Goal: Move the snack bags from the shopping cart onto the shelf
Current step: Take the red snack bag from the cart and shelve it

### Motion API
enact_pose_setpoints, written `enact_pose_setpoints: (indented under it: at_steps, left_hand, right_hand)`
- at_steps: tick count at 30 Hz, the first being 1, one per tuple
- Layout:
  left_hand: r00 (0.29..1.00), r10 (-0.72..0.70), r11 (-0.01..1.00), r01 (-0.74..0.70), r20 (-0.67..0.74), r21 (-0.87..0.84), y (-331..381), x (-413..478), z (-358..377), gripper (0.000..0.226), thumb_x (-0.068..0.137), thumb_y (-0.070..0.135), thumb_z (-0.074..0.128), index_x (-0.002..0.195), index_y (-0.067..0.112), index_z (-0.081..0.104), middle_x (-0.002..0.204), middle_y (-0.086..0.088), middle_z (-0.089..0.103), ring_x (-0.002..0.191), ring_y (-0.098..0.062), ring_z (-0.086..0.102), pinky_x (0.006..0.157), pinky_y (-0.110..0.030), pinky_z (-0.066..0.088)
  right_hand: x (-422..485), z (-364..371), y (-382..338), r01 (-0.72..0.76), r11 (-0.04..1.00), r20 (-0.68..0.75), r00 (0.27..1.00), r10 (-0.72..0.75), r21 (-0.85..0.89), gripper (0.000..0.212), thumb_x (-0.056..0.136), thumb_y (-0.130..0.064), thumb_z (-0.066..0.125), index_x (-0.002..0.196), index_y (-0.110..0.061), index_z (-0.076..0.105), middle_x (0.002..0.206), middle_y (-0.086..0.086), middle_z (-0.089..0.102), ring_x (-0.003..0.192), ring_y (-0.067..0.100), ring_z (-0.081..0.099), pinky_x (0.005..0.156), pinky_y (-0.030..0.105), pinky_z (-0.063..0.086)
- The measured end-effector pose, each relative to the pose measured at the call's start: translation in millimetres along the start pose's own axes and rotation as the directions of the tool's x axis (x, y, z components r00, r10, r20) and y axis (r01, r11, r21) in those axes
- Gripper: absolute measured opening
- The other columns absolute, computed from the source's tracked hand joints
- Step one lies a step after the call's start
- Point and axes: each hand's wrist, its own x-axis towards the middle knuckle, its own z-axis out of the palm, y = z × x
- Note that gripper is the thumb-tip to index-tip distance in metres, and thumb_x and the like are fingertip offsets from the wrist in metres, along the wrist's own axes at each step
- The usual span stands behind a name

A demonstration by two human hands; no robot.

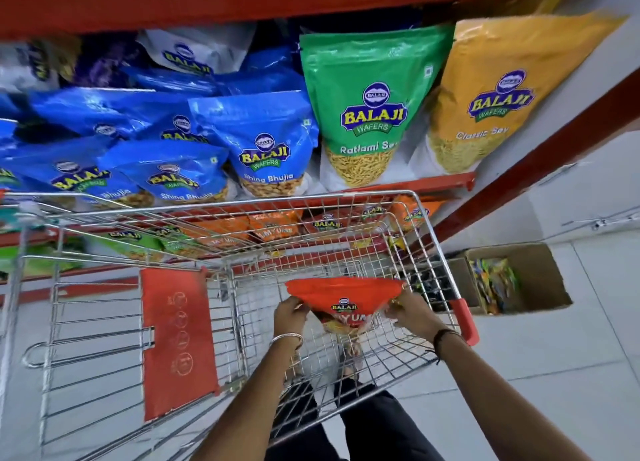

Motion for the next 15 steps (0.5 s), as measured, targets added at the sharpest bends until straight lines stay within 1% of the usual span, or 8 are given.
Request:
enact_pose_setpoints:
  at_steps: [1,3,5,6,8,10,12,15]
  left_hand:
    - [1.000,0.002,0.999,-0.004,-0.025,-0.050,4.8,-3.7,-2.0,0.037,0.080,0.001,0.058,0.061,0.031,0.066,0.071,-0.012,0.064,0.071,-0.024,0.055,0.070,-0.042,0.045]
    - [0.997,0.025,0.991,-0.035,-0.075,-0.129,12.8,-7.7,-2.3,0.028,0.082,0.009,0.057,0.064,0.028,0.062,0.074,-0.009,0.061,0.072,-0.024,0.055,0.068,-0.040,0.043]
    - [0.991,0.052,0.974,-0.078,-0.125,-0.213,45.8,-27.4,-3.6,0.018,0.083,0.018,0.056,0.070,0.029,0.062,0.085,-0.010,0.063,0.076,-0.025,0.060,0.071,-0.042,0.050]
    - [0.988,0.056,0.958,-0.094,-0.143,-0.272,64.8,-37.2,-4.4,0.015,0.084,0.020,0.055,0.078,0.031,0.063,0.091,-0.009,0.064,0.085,-0.028,0.062,0.079,-0.049,0.053]
    - [0.986,0.037,0.894,-0.105,-0.160,-0.437,107.7,-58.8,-7.6,0.020,0.089,0.015,0.050,0.103,0.025,0.061,0.099,-0.005,0.062,0.095,-0.027,0.060,0.090,-0.054,0.048]
    - [0.988,0.061,0.821,-0.129,-0.139,-0.556,150.5,-79.9,-15.4,0.028,0.092,0.013,0.045,0.120,0.013,0.051,0.101,-0.005,0.060,0.094,-0.025,0.057,0.091,-0.057,0.047]
    - [0.992,0.120,0.763,-0.120,-0.043,-0.636,190.9,-99.0,-28.5,0.024,0.093,0.015,0.043,0.116,0.016,0.050,0.114,-0.009,0.058,0.105,-0.032,0.056,0.093,-0.066,0.042]
    - [0.971,0.238,0.724,-0.172,0.009,-0.668,247.2,-130.2,-50.8,0.016,0.092,0.015,0.045,0.106,0.017,0.053,0.129,-0.014,0.056,0.117,-0.039,0.052,0.094,-0.069,0.040]
  right_hand:
    - [-2.9,-4.8,-6.1,0.003,0.996,-0.027,1.000,0.000,0.094,0.019,0.086,0.003,0.047,0.091,-0.012,0.057,0.089,0.005,0.061,0.077,0.021,0.059,0.077,0.043,0.057]
    - [-13.4,-14.4,-23.5,0.079,0.977,-0.104,0.993,-0.059,0.197,0.024,0.086,0.006,0.044,0.099,-0.012,0.055,0.090,0.002,0.062,0.075,0.014,0.062,0.066,0.034,0.058]
    - [-26.9,-23.0,-43.1,0.192,0.902,-0.154,0.978,-0.142,0.386,0.026,0.086,0.003,0.049,0.102,-0.016,0.052,0.092,0.000,0.061,0.077,0.012,0.064,0.065,0.034,0.058]
    - [-34.3,-27.6,-52.8,0.249,0.836,-0.171,0.967,-0.188,0.489,0.021,0.084,-0.004,0.056,0.101,-0.015,0.051,0.092,0.000,0.060,0.077,0.011,0.065,0.067,0.036,0.058]
    - [-45.6,-38.7,-71.4,0.345,0.718,-0.255,0.938,-0.236,0.605,0.025,0.082,-0.016,0.060,0.099,-0.003,0.046,0.087,0.001,0.057,0.071,0.008,0.065,0.067,0.038,0.057]
    - [-58.9,-53.2,-93.7,0.438,0.643,-0.361,0.896,-0.257,0.628,0.009,0.088,-0.012,0.053,0.083,-0.009,0.046,0.078,-0.001,0.057,0.067,0.009,0.062,0.059,0.033,0.060]
    - [-74.6,-72.4,-117.5,0.537,0.575,-0.459,0.839,-0.291,0.618,0.025,0.091,-0.005,0.048,0.069,-0.018,0.044,0.068,-0.006,0.062,0.068,0.013,0.061,0.054,0.030,0.059]
    - [-109.5,-107.9,-155.9,0.684,0.442,-0.554,0.730,-0.400,0.581,0.021,0.090,-0.012,0.050,0.071,-0.018,0.045,0.074,-0.006,0.069,0.075,0.013,0.068,0.060,0.032,0.061]
